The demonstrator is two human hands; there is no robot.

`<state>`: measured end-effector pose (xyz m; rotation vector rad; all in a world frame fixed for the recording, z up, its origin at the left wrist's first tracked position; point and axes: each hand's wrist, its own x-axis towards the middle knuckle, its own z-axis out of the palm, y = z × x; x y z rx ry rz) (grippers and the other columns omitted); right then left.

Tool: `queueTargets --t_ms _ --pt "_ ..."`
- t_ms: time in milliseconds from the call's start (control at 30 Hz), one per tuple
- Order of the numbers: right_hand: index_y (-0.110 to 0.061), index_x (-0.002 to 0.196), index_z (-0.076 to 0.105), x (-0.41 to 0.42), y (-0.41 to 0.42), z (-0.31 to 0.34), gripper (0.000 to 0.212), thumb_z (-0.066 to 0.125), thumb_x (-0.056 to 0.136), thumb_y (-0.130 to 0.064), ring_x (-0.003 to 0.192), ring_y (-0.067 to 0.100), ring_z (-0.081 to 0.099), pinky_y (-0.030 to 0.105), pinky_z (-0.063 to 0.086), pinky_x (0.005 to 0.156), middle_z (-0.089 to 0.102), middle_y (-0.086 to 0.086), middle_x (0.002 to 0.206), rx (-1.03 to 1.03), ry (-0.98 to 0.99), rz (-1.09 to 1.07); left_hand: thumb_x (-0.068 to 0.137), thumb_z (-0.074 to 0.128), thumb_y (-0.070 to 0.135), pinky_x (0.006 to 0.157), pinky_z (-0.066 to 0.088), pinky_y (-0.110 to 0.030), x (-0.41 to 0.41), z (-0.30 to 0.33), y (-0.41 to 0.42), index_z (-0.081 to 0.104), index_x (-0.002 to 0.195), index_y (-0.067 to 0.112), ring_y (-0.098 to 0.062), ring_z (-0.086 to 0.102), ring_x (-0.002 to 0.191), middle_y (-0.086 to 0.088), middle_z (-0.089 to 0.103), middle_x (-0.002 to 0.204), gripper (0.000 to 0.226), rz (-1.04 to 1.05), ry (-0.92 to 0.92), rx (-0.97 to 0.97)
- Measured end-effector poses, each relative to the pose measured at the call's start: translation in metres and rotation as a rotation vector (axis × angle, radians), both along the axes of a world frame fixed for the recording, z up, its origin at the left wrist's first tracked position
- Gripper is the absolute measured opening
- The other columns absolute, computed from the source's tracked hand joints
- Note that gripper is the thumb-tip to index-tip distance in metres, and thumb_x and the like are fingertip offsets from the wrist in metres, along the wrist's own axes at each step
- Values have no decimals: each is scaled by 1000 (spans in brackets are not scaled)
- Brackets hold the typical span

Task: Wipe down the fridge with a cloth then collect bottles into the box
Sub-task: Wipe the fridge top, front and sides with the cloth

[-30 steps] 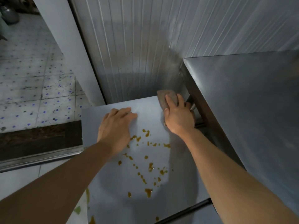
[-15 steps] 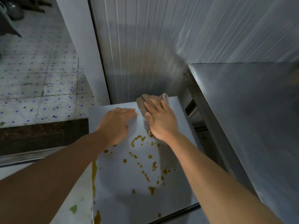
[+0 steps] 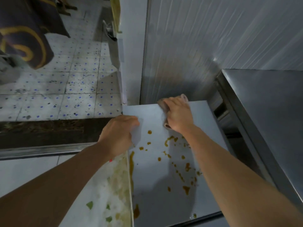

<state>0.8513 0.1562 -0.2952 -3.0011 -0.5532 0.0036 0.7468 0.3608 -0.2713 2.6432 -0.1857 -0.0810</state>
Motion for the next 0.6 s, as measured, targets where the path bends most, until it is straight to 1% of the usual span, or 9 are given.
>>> queueTargets --t_ms 100,167,200,267,367,433,467,533,600 --pt "-22 128 52 -13 45 -3 54 55 75 -22 123 23 44 42 8 119 56 -1 126 106 -18 106 81 54 -1 101 43 -34 -12 1 15 60 121 18 -21 54 118 0 58 129 45 39 -4 -30" --pt "-21 132 50 -21 72 -5 54 54 78 -22 127 24 42 41 7 119 54 0 130 149 -15 165 83 52 0 94 48 -37 -19 5 27 57 122 20 -21 57 111 1 59 126 44 144 1 -27" --pt "-23 134 48 -24 84 -5 53 54 81 -21 129 24 39 41 8 119 52 -1 133 151 -4 191 84 51 0 90 50 -38 -21 6 33 56 123 21 -21 57 109 1 58 126 45 200 12 -26" --pt "-29 136 44 -28 102 -1 50 48 87 -20 132 22 35 41 11 118 48 -5 137 135 24 234 85 50 0 89 49 -38 -26 8 43 54 124 22 -21 56 110 0 55 128 45 268 39 -3" --pt "-32 133 46 -28 108 3 42 39 93 -20 135 22 29 44 9 119 43 -6 140 97 78 276 85 51 1 89 50 -37 -32 11 53 51 125 25 -19 55 110 1 53 128 46 309 76 11" --pt "-29 126 53 -36 105 1 35 40 95 -21 138 24 25 47 5 119 39 -5 142 85 51 324 86 50 2 89 50 -37 -38 13 55 50 126 24 -19 55 111 0 52 129 46 302 90 4" --pt "-27 119 58 -44 103 0 30 42 94 -21 140 25 23 50 7 119 39 -4 143 94 40 342 87 49 2 89 50 -37 -40 15 56 50 127 23 -19 54 111 0 52 130 46 287 92 -4" --pt "-23 106 63 -69 99 -2 24 43 93 -21 142 26 20 51 16 117 39 -3 143 103 61 362 88 48 2 87 50 -38 -45 19 56 49 128 21 -21 55 110 -1 52 129 45 251 80 -23" --pt "-20 99 64 -100 91 -1 31 34 91 -25 143 25 19 49 24 114 40 -4 141 103 69 384 88 48 1 87 50 -38 -46 22 55 49 128 20 -21 55 111 -2 52 130 45 232 69 -34"
